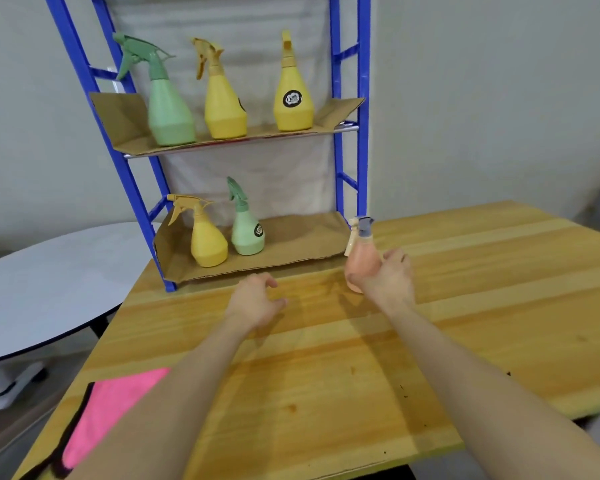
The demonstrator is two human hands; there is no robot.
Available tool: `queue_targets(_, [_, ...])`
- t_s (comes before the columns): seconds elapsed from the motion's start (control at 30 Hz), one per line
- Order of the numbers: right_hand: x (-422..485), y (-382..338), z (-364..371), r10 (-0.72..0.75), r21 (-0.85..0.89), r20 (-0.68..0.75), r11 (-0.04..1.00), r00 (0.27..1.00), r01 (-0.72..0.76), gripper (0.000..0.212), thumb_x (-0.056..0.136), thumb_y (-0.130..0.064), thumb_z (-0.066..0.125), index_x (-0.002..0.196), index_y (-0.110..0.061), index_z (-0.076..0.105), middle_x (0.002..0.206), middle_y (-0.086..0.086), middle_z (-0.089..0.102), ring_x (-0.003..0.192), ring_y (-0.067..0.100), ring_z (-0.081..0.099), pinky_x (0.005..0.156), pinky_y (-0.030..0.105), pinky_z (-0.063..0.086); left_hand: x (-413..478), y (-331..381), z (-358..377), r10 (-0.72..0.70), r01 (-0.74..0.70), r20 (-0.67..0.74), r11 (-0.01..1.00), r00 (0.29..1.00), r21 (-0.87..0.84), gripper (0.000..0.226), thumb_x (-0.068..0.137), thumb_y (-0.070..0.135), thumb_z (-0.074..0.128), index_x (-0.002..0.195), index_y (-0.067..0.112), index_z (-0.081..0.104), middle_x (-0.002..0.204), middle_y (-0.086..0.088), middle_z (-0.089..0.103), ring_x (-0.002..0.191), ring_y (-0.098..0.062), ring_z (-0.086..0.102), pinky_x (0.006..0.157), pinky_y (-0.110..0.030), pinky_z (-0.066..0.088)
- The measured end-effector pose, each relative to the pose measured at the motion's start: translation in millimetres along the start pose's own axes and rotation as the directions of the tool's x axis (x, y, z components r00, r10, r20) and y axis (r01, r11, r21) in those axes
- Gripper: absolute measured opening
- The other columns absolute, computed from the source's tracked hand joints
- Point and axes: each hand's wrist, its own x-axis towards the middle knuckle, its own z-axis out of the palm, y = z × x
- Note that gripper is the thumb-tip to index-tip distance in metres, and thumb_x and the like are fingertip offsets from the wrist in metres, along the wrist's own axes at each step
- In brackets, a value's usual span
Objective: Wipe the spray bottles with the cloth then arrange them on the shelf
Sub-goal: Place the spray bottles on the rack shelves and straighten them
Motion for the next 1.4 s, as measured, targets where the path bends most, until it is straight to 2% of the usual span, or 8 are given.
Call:
queue_targets(0.1, [9.1, 0.6, 6.0, 0.013, 0.016, 0.103, 1.000, 0.995, -0.015, 0.120, 0.061, -0.047, 0.096, 0.157, -0.012, 0.032, 0.149, 0.010, 0.048, 0.137, 0.034, 0.052, 0.108, 0.046, 0.050, 1.0, -6.5, -2.4, -0.003, 0.001, -0.048, 0.999, 0.999, -0.047, 0.036, 0.088, 0.044, 0.084, 0.117, 0.027, 0.071, 0.118, 0.005, 0.073, 0.109, -0.014, 0.070, 0.092, -0.036, 0.059])
queue_targets(0.27, [14.3, 1.6, 3.8, 0.022, -0.043, 0.186, 0.999, 0.982, -0.014, 0.095, 0.064, -0.043, 0.093, 0.143, -0.018, 0.045, 0.134, 0.005, 0.061, 0.115, 0.031, 0.066, 0.081, 0.037, 0.052, -5.0, -12.7, -6.9, -0.003, -0.002, -0.082, 0.998, 0.997, -0.063, 0.026, 0.091, 0.038, 0.082, 0.112, 0.025, 0.074, 0.116, 0.004, 0.072, 0.106, -0.012, 0.070, 0.088, -0.034, 0.060])
queue_targets(0.5, [-8.3, -34.5, 6.3, -0.132, -0.041, 0.238, 0.988, 0.962, 0.146, 0.089, 0.056, -0.051, 0.093, 0.129, -0.024, 0.051, 0.114, -0.006, 0.066, 0.095, 0.021, 0.064, 0.073, 0.035, 0.051, 1.2, -19.3, -37.2, 0.016, -0.031, -0.157, 0.995, 0.987, -0.091, 0.029, 0.093, 0.033, 0.080, 0.118, 0.020, 0.077, 0.116, 0.003, 0.075, 0.109, -0.015, 0.071, 0.091, -0.033, 0.059])
queue_targets(0.6, [-8.1, -69.9, 14.4, -0.186, -0.005, 0.193, 0.982, 0.963, 0.191, 0.095, 0.049, -0.060, 0.090, 0.129, -0.025, 0.051, 0.114, -0.006, 0.066, 0.099, 0.023, 0.066, 0.073, 0.036, 0.053, 11.5, -26.6, -51.9, 0.019, -0.034, -0.180, 0.996, 0.984, -0.083, 0.027, 0.094, 0.034, 0.080, 0.118, 0.021, 0.075, 0.121, 0.003, 0.073, 0.109, -0.015, 0.071, 0.089, -0.036, 0.062])
queue_targets(0.87, [36.7, -127.7, 61.3, -0.227, -0.040, 0.189, 0.970, 0.955, 0.238, 0.083, 0.059, -0.052, 0.089, 0.126, -0.020, 0.052, 0.111, -0.002, 0.065, 0.096, 0.023, 0.065, 0.075, 0.039, 0.058, 55.3, -57.9, -62.3, 0.077, -0.069, -0.048, 0.986, 0.996, 0.149, 0.040, 0.103, 0.037, 0.064, 0.142, 0.027, 0.064, 0.145, -0.001, 0.062, 0.127, -0.026, 0.064, 0.100, -0.046, 0.058])
queue_targets(1.03, [77.1, -130.8, 89.2, -0.217, -0.076, 0.170, 0.970, 0.961, 0.232, 0.089, 0.063, -0.045, 0.094, 0.133, -0.016, 0.048, 0.119, 0.004, 0.062, 0.106, 0.027, 0.065, 0.082, 0.043, 0.061, 74.6, -77.3, -44.5, 0.059, -0.071, 0.051, 0.953, 0.997, 0.294, 0.056, 0.091, 0.003, 0.053, 0.137, 0.034, 0.066, 0.134, -0.001, 0.066, 0.120, -0.027, 0.064, 0.095, -0.047, 0.060])
queue_targets(1.27, [115.0, -108.4, 111.5, -0.214, -0.054, 0.243, 0.971, 0.946, 0.234, 0.094, 0.069, -0.047, 0.094, 0.143, -0.015, 0.046, 0.122, 0.004, 0.064, 0.101, 0.022, 0.060, 0.075, 0.035, 0.051, 87.7, -80.5, -29.1, 0.063, -0.069, 0.027, 0.913, 0.998, 0.401, 0.061, 0.090, 0.003, 0.056, 0.139, 0.037, 0.065, 0.124, 0.002, 0.068, 0.116, -0.024, 0.063, 0.087, -0.041, 0.059])
queue_targets(1.4, [116.3, -108.1, 105.8, -0.210, -0.074, 0.298, 0.968, 0.931, 0.242, 0.095, 0.067, -0.049, 0.095, 0.141, -0.014, 0.047, 0.121, 0.003, 0.065, 0.103, 0.022, 0.064, 0.076, 0.036, 0.056, 86.8, -68.5, -32.0, 0.049, -0.060, 0.037, 0.887, 0.998, 0.458, 0.054, 0.092, 0.004, 0.056, 0.136, 0.033, 0.065, 0.122, 0.002, 0.068, 0.109, -0.024, 0.064, 0.078, -0.036, 0.053])
